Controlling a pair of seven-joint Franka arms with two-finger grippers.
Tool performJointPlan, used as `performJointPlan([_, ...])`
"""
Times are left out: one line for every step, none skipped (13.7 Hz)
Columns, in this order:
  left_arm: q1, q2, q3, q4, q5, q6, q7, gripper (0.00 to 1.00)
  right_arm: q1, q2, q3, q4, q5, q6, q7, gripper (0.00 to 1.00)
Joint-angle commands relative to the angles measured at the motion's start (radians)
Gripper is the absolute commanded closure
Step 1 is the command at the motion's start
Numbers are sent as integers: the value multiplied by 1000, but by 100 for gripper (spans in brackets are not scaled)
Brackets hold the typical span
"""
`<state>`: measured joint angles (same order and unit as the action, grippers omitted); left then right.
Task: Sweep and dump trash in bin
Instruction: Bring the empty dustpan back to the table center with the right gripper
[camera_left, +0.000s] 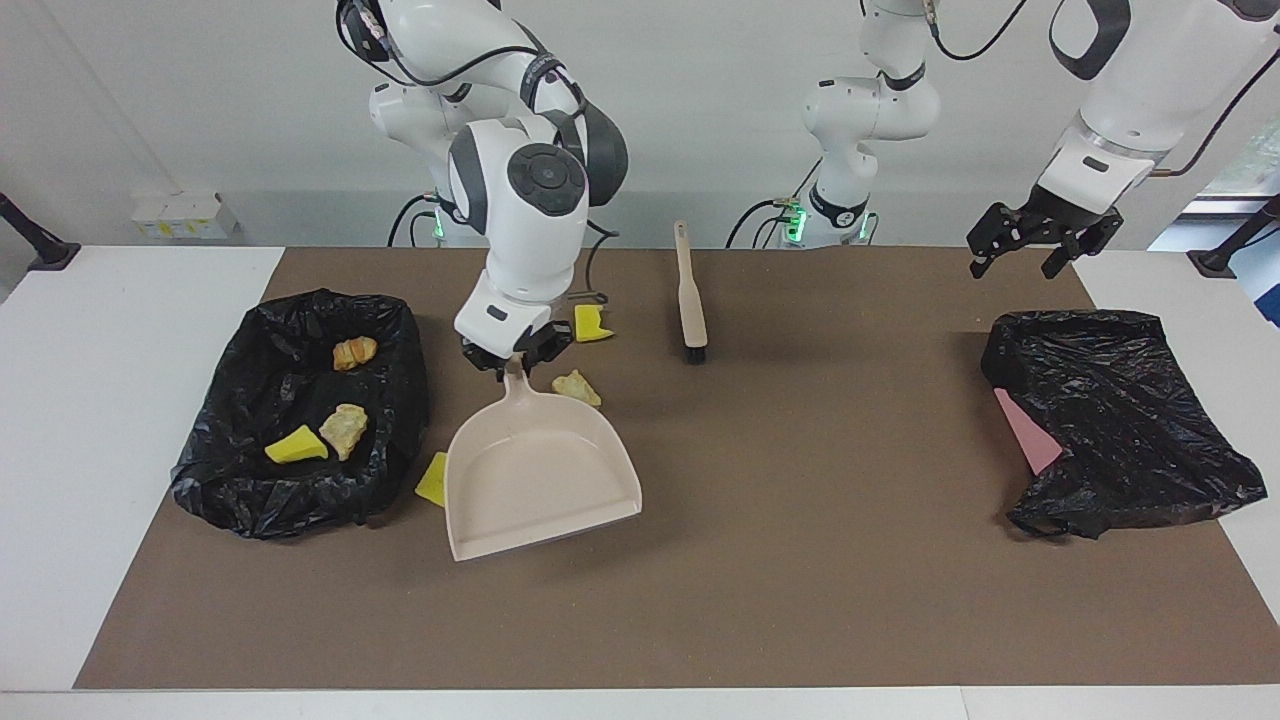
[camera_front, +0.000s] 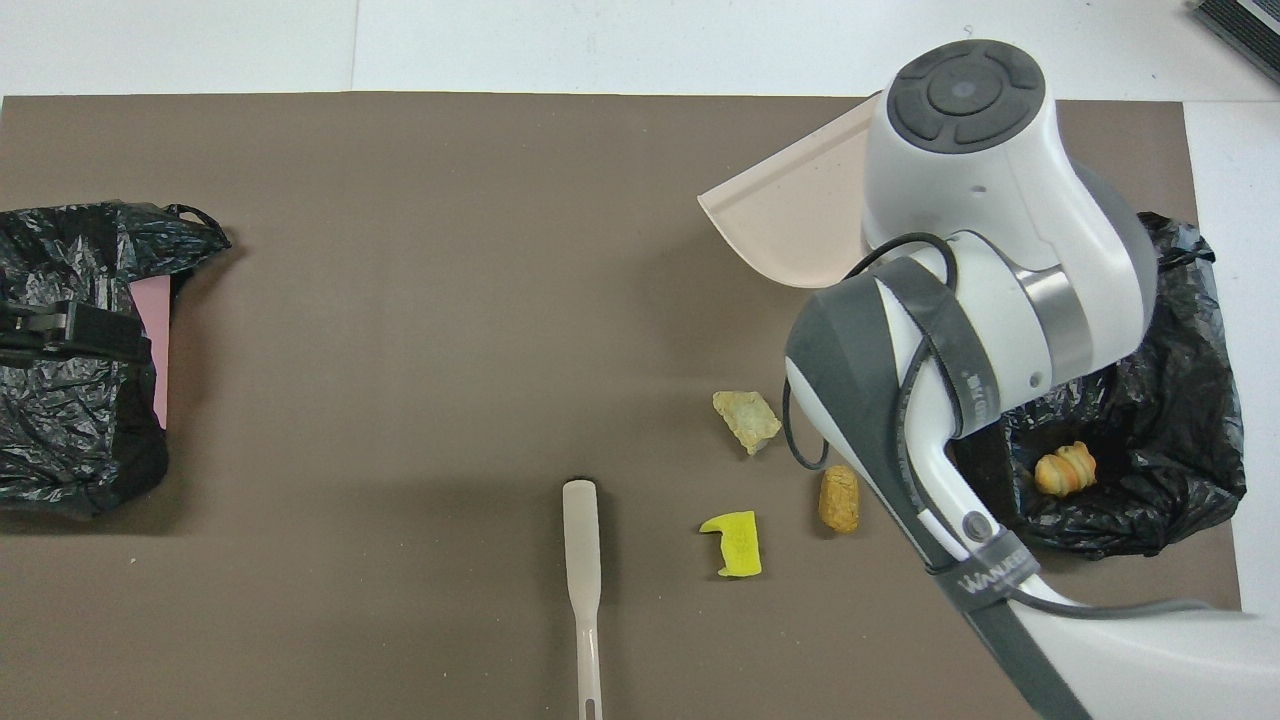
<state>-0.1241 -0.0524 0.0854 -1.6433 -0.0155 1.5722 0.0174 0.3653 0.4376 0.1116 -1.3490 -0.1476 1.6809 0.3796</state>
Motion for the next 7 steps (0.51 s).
performJointPlan([-11, -26, -3, -27, 19, -3, 12, 0, 56, 81, 2, 71, 29, 39, 170, 100])
performJointPlan([-14, -26, -3, -29, 20, -1, 13, 0, 90, 104, 2, 82, 31, 69, 236, 100])
performJointPlan([-23, -26, -1, -27, 20, -4, 12, 0, 115, 134, 2, 97, 31, 97, 296, 100])
performJointPlan([-20, -24, -1, -21, 19, -9, 9, 0, 144, 166, 3, 122, 33, 118, 350, 100])
performJointPlan([-16, -24, -1, -20, 19, -8, 9, 0, 155, 191, 3, 143, 46, 122, 379, 100])
performJointPlan([-12, -23, 0, -20, 19, -3, 7, 0, 159, 205, 3, 154, 78, 125, 384, 100])
performJointPlan([-8, -23, 0, -18, 19, 0, 6, 0, 168, 216, 3, 156, 97, 146, 383, 100])
